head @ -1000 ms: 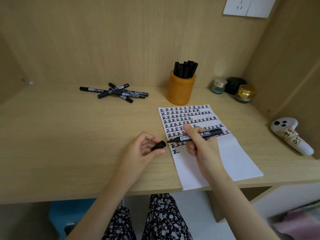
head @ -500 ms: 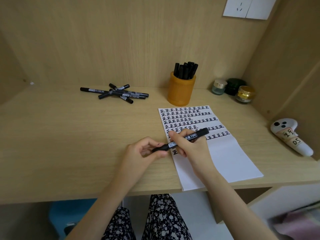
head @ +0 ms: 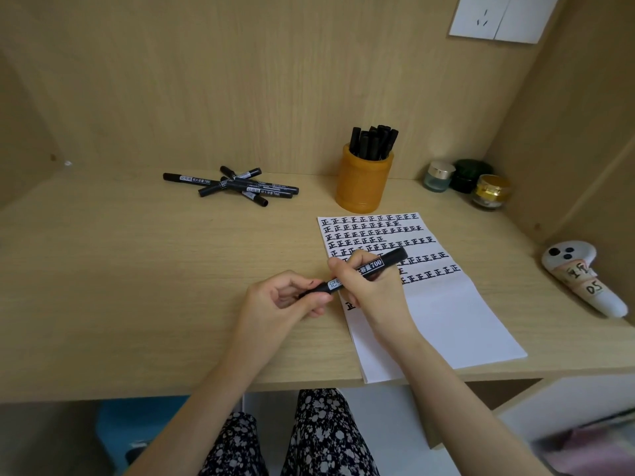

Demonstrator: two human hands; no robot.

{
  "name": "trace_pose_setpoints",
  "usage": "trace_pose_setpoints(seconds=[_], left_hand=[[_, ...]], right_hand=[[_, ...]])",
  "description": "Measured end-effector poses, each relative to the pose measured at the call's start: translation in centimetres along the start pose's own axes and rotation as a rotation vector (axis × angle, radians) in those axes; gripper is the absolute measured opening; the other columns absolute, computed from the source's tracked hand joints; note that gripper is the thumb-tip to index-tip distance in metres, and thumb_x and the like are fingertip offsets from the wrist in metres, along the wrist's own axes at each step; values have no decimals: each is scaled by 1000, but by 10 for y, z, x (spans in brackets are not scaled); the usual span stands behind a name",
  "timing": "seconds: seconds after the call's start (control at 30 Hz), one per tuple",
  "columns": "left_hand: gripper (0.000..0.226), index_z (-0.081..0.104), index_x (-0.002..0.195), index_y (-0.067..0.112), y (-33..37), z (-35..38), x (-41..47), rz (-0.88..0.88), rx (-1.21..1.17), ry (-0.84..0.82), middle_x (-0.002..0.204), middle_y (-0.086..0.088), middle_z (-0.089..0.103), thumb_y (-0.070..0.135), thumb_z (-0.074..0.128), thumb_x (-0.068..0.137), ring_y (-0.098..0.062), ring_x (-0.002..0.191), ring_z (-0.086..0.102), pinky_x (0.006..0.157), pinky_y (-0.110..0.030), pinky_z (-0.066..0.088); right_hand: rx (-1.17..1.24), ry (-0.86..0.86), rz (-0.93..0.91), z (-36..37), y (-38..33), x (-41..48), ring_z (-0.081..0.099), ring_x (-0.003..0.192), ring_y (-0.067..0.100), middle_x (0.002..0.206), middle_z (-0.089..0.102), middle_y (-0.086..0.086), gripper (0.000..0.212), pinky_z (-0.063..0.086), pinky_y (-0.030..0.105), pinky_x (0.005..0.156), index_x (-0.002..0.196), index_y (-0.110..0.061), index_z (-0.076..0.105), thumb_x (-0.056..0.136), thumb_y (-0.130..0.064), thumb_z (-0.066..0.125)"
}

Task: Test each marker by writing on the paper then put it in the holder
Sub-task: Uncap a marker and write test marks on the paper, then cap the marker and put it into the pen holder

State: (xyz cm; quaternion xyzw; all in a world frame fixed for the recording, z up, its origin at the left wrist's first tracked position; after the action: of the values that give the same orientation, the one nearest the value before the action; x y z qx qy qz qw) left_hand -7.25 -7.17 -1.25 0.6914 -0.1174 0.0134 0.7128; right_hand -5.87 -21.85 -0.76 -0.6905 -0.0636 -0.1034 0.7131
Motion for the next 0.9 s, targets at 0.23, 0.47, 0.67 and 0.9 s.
trace_pose_setpoints(seconds=[0.23, 0.47, 0.67, 0.9], left_hand=[[22, 68, 86, 15, -2, -1, 2, -2, 56, 28, 76, 0, 74, 21, 74, 66, -12, 70, 70, 68, -17, 54], [17, 67, 91, 21, 4, -9, 9, 39, 180, 43, 81, 8, 72, 12, 71, 77, -4, 73, 67, 72, -14, 53], [13, 69, 90, 18, 20, -3, 33, 139, 202, 43, 78, 2, 72, 13, 71, 77, -13, 69, 68, 69, -22, 56], [22, 68, 97, 15, 34, 7, 61, 193, 177, 61, 82, -1, 72, 27, 69, 79, -14, 74, 67, 72, -23, 55]], right_hand=[[-10, -71, 58, -6, 0, 4, 34, 39, 10, 42, 41, -5, 25, 28, 17, 42, 64, -13, 62, 81, -31, 68], [-353, 241, -143, -35, -14, 7, 52, 80, 3, 96, 56, -7, 33, 41, 13, 72, 110, -23, 64, 85, -44, 63], [-831, -102, -650, -26, -13, 18, 56, 96, 17, 109, 59, 1, 27, 49, 40, 81, 110, -14, 70, 88, -28, 63], [-761, -59, -578, -21, -22, 46, 51, 70, 3, 95, 57, -12, 30, 43, 20, 65, 117, -13, 59, 89, -16, 67]])
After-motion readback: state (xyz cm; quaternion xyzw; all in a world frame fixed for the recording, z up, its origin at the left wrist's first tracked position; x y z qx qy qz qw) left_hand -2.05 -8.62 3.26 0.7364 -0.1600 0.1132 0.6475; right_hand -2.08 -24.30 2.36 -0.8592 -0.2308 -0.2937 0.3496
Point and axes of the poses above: each hand's wrist, its own x-axis towards the middle knuckle, its own z-axis out of the palm, y = z × x, the point moved 1 cm from there along x, towards the middle knuckle
